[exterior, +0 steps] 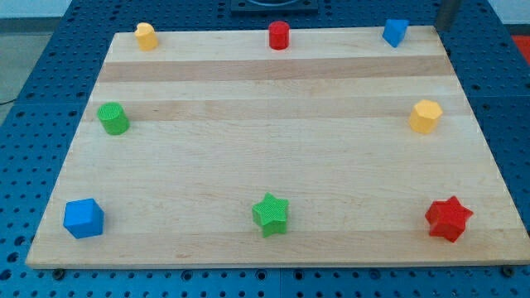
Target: Push the red star to the center
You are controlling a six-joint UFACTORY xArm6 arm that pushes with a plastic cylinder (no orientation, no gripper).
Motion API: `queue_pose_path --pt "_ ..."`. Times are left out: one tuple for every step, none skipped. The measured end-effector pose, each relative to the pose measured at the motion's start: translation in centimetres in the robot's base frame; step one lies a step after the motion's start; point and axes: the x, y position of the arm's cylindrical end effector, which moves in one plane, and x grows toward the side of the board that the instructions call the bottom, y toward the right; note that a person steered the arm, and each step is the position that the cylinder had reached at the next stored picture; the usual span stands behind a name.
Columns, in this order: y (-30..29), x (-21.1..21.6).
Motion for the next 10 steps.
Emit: queue_pose_path --pt "0.0 0.0" --pt "2.1 3.1" --pt "3.6 6.9" --pt "3.6 17.2" --pt "3.6 25.6" --pt "3.5 32.3" --pt "2.5 41.6" --pt "-0.2 42.4" --pt "-6.6 42.3" --pt "-11.1 42.1"
